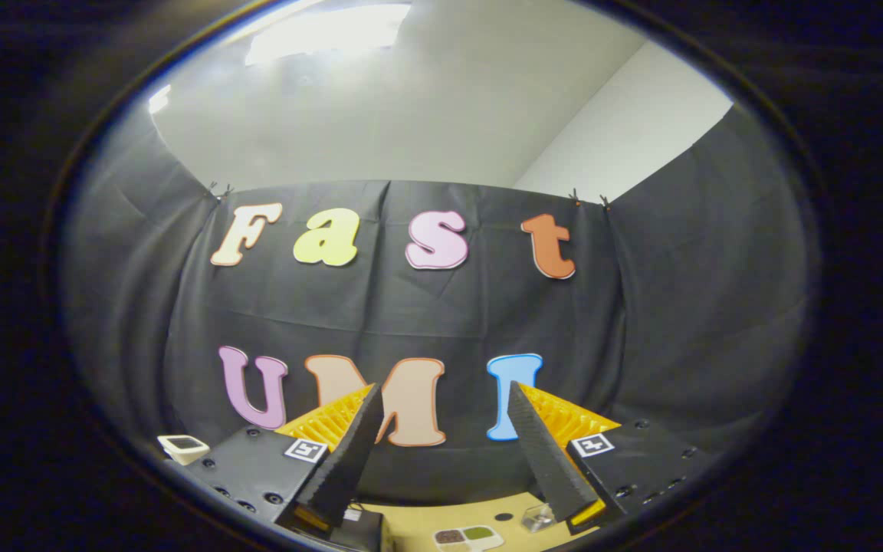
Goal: Open the toaster oven, put the food inside, and close the toaster oven door.
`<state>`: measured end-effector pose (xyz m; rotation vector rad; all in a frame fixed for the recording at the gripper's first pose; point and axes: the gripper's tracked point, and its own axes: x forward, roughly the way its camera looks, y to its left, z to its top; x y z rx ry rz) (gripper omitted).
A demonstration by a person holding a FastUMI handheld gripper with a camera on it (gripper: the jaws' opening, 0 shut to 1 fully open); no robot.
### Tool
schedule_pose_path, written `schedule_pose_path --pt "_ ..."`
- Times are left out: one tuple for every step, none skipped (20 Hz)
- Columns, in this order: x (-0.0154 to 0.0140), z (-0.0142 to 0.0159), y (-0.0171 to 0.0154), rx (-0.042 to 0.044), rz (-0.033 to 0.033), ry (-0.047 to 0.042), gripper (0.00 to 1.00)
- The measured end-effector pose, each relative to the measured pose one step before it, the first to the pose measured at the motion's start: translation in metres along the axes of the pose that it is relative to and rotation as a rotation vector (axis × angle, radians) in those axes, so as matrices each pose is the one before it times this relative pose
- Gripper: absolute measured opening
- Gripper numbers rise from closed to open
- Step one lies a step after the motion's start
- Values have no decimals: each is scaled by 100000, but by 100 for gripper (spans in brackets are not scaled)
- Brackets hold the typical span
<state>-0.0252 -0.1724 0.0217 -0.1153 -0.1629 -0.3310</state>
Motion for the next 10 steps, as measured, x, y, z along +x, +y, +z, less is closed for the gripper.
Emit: schedule_pose_path --pt "16 174 -1168 -1580 -883 -975 99" --pt "157 417 -1335 -1951 -1039 -1768 99" --pt "250 64 -1406 -2757 -1322 -1161 99" --pt "94 -187 -1264 -2655 -835 -229 99" --pt "-89 -365 -976 -1593 -173 237 99" --pt "2 -489 -914 -869 114 -108 99" --pt "240 -346 -1142 -932 -21 -1227 99" --pt "106 -495 -979 -1105 551 -2101 99" --pt "143 -880 -717 -22 1079 -2400 99" --pt "-133 -1402 -773 1461 506 -260 99"
